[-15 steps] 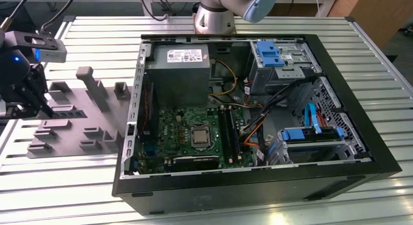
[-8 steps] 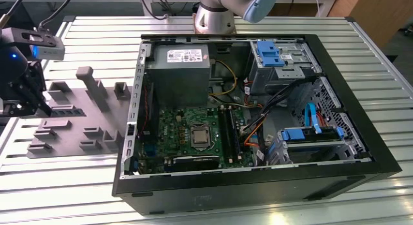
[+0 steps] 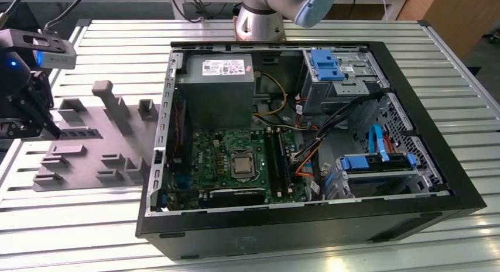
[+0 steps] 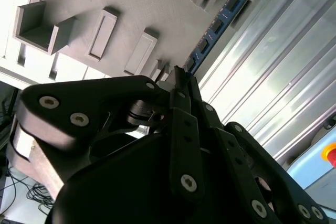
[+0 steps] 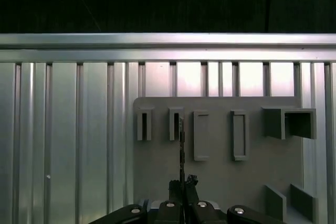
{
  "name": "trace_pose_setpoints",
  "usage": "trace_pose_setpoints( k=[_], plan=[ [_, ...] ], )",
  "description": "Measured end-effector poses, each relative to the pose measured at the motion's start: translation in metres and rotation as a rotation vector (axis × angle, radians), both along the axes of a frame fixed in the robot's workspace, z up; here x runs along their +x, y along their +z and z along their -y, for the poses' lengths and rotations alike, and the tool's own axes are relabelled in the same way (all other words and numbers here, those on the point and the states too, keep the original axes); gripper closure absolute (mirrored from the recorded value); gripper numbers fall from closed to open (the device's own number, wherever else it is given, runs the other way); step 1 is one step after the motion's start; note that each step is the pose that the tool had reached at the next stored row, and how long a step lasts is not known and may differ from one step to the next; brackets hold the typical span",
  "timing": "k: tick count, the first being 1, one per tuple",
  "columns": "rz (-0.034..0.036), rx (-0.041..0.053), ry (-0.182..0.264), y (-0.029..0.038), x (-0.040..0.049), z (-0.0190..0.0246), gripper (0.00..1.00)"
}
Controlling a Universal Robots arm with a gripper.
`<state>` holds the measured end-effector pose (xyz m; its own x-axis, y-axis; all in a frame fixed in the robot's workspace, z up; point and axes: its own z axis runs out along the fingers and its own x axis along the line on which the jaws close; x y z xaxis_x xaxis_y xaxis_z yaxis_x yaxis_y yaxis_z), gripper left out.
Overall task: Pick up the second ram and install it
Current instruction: 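Pick up the second ram and move it above second insertion slot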
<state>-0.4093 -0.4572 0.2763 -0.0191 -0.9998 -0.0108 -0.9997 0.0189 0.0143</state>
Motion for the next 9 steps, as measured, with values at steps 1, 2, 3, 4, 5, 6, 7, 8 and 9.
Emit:
trace_pose_setpoints(
  k=[1,2,3,4,5,6,7,8,9],
  plan=[
    [0.0,0.0,0.0,0.0008,0.0,0.0,0.86],
    [0.0,0.0,0.0,0.0015,0.0,0.0,0.86],
    [0.0,0.0,0.0,0.0023,0.0,0.0,0.86],
    [0.0,0.0,0.0,0.003,0.0,0.0,0.86],
    [0.0,0.0001,0.0,0.0037,0.0,0.0,0.86],
    [0.0,0.0,0.0,0.0044,0.0,0.0,0.86],
    [0.0,0.0,0.0,0.0052,0.0,0.0,0.86],
    [0.0,0.0,0.0,0.0061,0.0,0.0,0.86],
    [0.0,0.0,0.0,0.0069,0.0,0.0,0.86]
  ],
)
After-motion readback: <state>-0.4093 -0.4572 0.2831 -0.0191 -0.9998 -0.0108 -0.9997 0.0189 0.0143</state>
